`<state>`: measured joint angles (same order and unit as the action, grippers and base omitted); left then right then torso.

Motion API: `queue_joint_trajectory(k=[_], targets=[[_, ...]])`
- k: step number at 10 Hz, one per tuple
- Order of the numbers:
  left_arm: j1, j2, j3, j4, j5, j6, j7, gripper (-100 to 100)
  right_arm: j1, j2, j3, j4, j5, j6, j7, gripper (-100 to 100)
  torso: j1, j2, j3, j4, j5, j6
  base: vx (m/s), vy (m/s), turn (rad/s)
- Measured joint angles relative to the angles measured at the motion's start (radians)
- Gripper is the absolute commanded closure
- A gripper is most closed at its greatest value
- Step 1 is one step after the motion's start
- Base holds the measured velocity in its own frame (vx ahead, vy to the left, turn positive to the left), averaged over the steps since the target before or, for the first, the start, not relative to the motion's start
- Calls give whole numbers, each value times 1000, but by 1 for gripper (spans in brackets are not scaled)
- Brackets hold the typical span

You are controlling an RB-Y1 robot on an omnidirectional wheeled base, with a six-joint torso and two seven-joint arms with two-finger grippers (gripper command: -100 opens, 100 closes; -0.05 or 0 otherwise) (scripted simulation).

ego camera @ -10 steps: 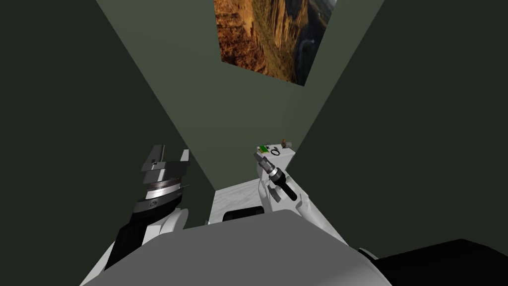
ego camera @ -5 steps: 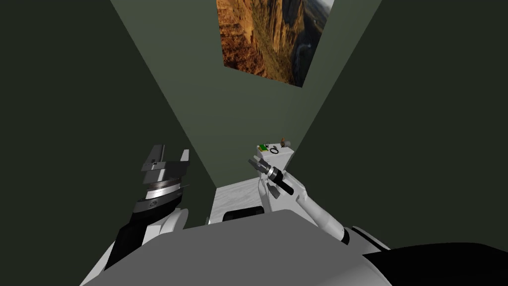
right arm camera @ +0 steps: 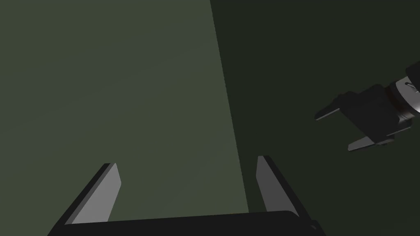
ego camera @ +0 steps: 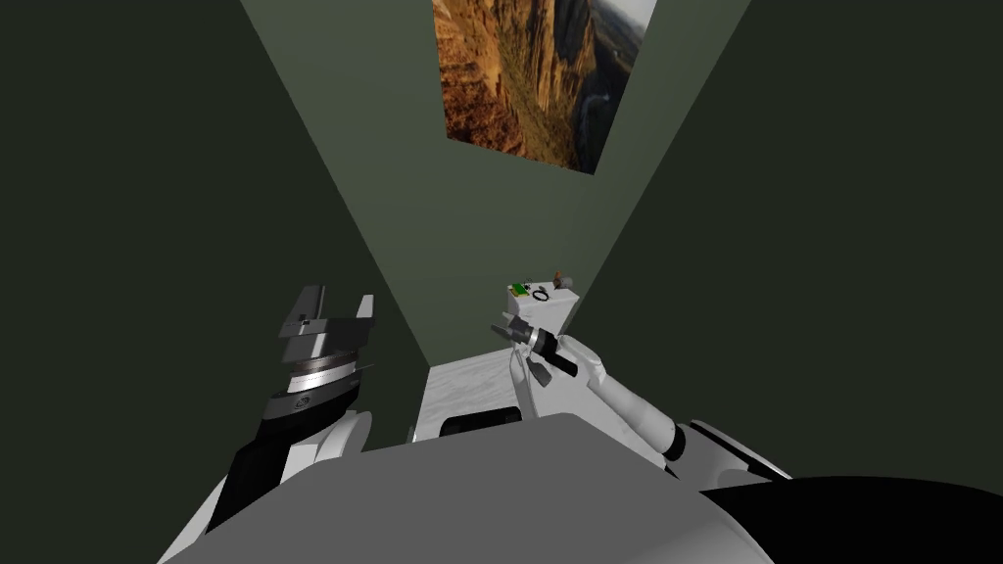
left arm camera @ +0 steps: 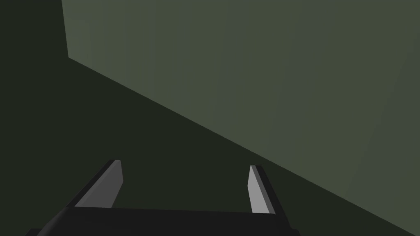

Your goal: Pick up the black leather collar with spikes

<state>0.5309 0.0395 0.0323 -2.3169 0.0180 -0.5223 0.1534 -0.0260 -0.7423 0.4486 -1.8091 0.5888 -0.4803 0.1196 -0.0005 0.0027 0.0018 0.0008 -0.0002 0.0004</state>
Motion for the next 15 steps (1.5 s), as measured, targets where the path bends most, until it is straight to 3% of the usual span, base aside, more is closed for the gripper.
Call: queue_joint_trajectory(k=[4,6,9,12,14,15], targets=[[0,0,0,0,0,0,0,0,-103,-101,75,118,120,36,42,-100,1,0,0,0,0,0,-52,6,33],[0,0,0,0,0,0,0,0,-138,-143,87,187,163,30,62,-100,0,-1,-1,0,0,0,-31,7,24],[0,0,0,0,0,0,0,0,-198,-209,140,252,245,68,88,-100,2,-1,-1,0,0,0,-34,22,39],[0,0,0,0,0,0,0,0,-232,-278,178,293,324,104,100,-100,1,-2,-1,0,0,0,-13,14,15],[0,0,0,0,0,0,0,0,-261,-283,188,351,356,100,117,-100,1,-3,-2,-1,0,0,-3,23,50],[0,0,0,0,0,0,0,0,-288,-311,210,379,387,113,125,-100,2,-3,-2,-1,0,0,-1,31,21]])
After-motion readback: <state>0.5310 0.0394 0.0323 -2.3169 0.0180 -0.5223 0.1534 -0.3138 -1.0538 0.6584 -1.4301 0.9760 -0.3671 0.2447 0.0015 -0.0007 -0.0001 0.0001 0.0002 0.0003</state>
